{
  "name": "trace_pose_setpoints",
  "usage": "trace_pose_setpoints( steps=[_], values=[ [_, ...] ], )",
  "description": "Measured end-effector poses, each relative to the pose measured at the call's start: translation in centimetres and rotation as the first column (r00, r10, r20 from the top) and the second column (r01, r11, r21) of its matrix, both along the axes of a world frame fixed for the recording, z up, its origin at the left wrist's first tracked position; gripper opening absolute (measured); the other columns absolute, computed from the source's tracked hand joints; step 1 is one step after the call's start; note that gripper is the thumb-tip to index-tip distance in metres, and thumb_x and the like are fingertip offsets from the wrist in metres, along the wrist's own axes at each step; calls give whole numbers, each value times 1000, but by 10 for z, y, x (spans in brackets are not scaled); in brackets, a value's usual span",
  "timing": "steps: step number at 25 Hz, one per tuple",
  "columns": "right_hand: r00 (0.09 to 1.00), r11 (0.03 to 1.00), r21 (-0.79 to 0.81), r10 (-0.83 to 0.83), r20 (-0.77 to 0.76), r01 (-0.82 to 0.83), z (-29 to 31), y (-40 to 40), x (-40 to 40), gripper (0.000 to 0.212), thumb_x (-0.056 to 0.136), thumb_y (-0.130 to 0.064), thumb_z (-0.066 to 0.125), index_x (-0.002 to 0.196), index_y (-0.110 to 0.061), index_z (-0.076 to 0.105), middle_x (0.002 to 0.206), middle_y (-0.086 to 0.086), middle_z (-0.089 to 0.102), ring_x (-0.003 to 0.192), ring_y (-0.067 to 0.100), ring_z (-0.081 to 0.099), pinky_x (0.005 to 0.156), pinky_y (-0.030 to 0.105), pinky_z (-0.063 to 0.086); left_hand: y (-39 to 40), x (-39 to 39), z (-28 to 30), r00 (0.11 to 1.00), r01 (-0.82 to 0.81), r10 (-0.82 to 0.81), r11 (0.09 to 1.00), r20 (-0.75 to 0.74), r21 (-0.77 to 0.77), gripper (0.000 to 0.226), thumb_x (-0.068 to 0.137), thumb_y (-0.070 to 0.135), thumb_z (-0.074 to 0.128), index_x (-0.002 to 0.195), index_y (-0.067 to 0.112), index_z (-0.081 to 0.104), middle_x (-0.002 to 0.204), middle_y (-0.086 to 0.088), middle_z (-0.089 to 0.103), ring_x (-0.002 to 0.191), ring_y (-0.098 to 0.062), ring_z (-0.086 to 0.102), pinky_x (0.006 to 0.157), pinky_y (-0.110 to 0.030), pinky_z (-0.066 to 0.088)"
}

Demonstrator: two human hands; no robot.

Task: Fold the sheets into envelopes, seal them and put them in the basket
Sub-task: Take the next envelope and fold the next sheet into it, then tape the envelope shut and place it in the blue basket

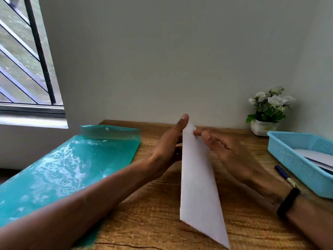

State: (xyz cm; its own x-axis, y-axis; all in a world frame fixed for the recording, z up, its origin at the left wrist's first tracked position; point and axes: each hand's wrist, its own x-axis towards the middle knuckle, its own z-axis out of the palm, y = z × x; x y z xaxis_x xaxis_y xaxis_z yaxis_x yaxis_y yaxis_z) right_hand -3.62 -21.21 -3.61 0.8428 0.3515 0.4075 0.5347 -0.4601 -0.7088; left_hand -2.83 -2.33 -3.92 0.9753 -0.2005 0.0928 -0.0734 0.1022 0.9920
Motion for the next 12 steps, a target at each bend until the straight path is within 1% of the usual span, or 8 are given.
trace_pose_setpoints(
  steps=[1, 2, 3, 5, 7, 8, 10, 12],
  values=[
    [1000, 998, -68, -9, -2, 9, 0, 2, -2, 30, 97, -67, 37, 118, -62, 58, 112, -58, 52, 111, -32, 47, 91, 11, 39, 1, 2, -3, 999, -7, 7, 1000, -36, 1, 61, 97, 66, 53, 131, 18, 70, 124, -8, 76, 111, -27, 74, 100, -46, 59],
    [1000, 992, -127, -15, -13, 13, -3, 3, -3, 30, 98, -67, 36, 119, -63, 57, 113, -56, 52, 111, -31, 46, 91, 12, 38, 3, 7, -7, 999, -36, 37, 996, -16, 87, 56, 97, 61, 57, 132, 19, 69, 125, -8, 75, 110, -27, 75, 100, -47, 59],
    [1000, 985, -174, -12, -23, 8, -7, 2, -2, 34, 99, -67, 35, 125, -62, 55, 121, -50, 53, 115, -27, 47, 95, 15, 39, 4, 8, -9, 997, -67, 56, 969, 51, 239, 53, 96, 57, 59, 134, 22, 68, 127, -6, 74, 109, -25, 74, 99, -47, 59],
    [999, 970, -241, 3, -53, -15, -16, 3, 1, 47, 97, -69, 33, 138, -56, 51, 138, -35, 51, 122, -19, 45, 105, 23, 39, 7, 9, -10, 973, -164, 52, 844, 227, 511, 45, 98, 51, 58, 134, 26, 68, 125, -2, 74, 106, -19, 73, 93, -40, 61],
    [996, 957, -288, 10, -87, -34, -18, 6, 0, 54, 95, -71, 29, 143, -54, 46, 146, -31, 46, 128, -16, 41, 112, 26, 35, 13, 8, -7, 928, -285, 36, 708, 371, 646, 39, 101, 49, 57, 129, 26, 71, 118, 0, 77, 98, -13, 72, 79, -24, 57],
    [996, 948, -317, 2, -91, -30, -18, 7, 0, 57, 94, -72, 27, 145, -53, 43, 151, -28, 44, 135, -11, 40, 117, 30, 31, 16, 7, -7, 899, -366, 37, 611, 437, 701, 39, 101, 48, 57, 129, 25, 71, 118, -1, 76, 99, -14, 70, 76, -20, 52],
    [994, 911, -411, -47, -98, 3, -19, 11, -1, 63, 96, -72, 21, 151, -48, 39, 160, -20, 39, 148, 5, 34, 123, 34, 23, 25, 8, -10, 842, -504, 36, 410, 538, 761, 48, 101, 46, 59, 140, 18, 62, 136, -6, 66, 121, -21, 61, 92, -25, 47],
    [990, 857, -512, -114, -83, 56, -20, 16, 3, 66, 99, -68, 15, 154, -40, 40, 164, -10, 37, 152, 14, 28, 123, 35, 18, 31, 9, -11, 829, -515, -43, 329, 557, 792, 51, 103, 34, 56, 149, 15, 51, 152, -8, 53, 140, -25, 46, 112, -35, 39]
  ],
)
